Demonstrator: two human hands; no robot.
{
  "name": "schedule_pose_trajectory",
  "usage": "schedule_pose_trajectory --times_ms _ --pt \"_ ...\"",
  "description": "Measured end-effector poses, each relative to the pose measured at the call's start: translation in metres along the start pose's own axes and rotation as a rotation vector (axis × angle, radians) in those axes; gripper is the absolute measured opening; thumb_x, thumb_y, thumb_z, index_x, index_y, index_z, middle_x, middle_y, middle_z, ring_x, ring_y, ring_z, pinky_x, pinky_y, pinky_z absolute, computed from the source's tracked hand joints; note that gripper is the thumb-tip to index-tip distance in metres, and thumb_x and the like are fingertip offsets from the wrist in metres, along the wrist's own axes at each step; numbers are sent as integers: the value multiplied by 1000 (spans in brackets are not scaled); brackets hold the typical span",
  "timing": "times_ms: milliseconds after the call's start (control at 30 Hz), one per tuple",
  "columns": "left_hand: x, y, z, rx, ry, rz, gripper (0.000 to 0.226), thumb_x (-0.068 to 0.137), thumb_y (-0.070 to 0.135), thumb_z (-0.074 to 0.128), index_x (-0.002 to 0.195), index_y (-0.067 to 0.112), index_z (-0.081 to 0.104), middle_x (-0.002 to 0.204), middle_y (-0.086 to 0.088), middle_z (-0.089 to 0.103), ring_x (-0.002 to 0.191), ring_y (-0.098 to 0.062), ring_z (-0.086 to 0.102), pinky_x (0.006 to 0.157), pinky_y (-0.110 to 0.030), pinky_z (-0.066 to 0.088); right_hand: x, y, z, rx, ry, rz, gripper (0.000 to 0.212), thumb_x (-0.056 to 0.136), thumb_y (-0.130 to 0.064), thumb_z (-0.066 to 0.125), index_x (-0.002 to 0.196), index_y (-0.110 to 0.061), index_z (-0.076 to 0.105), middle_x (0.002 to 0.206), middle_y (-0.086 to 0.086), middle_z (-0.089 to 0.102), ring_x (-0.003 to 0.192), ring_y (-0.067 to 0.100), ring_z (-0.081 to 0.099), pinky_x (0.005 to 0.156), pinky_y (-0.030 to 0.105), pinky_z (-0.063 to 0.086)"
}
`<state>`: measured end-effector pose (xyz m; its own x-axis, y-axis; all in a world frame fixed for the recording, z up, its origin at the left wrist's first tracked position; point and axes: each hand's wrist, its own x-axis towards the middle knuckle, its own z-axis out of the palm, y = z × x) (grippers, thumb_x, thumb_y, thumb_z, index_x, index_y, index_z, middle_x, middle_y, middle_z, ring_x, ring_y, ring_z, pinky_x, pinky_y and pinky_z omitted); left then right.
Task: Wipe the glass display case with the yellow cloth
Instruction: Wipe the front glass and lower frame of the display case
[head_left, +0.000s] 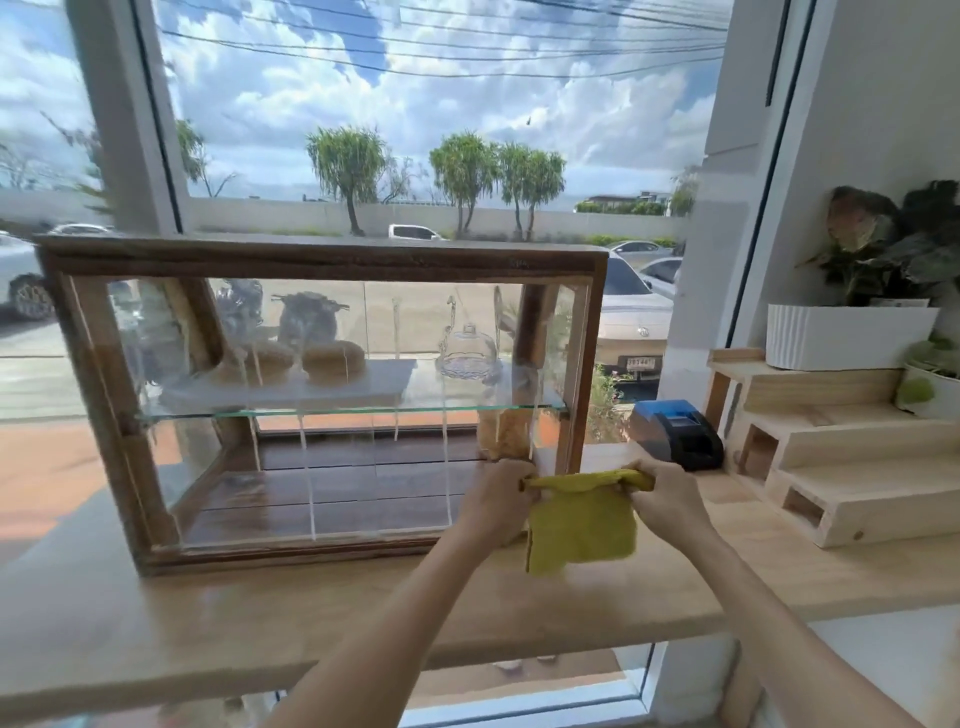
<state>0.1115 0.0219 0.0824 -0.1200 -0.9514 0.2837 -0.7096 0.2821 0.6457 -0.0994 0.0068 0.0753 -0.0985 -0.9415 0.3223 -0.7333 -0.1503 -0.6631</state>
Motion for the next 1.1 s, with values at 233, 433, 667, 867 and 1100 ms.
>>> schedule_pose_trajectory --times_ms 233,433,667,867,1100 --pt "-14 -14 -66 6 161 18 18 87 32 60 89 18 70 83 -2 70 80 -20 62 67 -31 47 -12 -76 9 93 194 -120 15 81 -5 67 82 -19 67 80 2 66 77 17 57 61 20 42" --pt "-11 -4 -109 -59 314 113 16 87 25 63 94 14 71 90 -2 65 85 -19 59 79 -34 47 -12 -114 14 20 398 -185 16 82 -16 70 98 -13 70 87 4 54 78 17 48 61 10 29" --pt "11 15 -139 -30 475 204 12 83 20 66 94 17 72 86 2 62 89 -19 53 73 -29 42 0 -148 10 148 547 -181 8 86 -18 67 91 -13 69 62 -7 56 56 1 48 49 14 31" --pt "40 35 -144 64 641 276 11 82 22 67 92 18 70 88 1 66 89 -20 52 67 -27 35 27 -165 13 340 687 -149 8 87 -13 65 93 -11 61 65 -1 60 57 5 51 55 14 39" --pt "70 43 -143 185 756 359 8 76 17 73 83 18 69 81 3 67 80 -20 53 65 -24 34 60 -160 27 431 778 -265 30 86 -7 66 114 -7 55 84 -15 56 69 3 54 69 21 49"
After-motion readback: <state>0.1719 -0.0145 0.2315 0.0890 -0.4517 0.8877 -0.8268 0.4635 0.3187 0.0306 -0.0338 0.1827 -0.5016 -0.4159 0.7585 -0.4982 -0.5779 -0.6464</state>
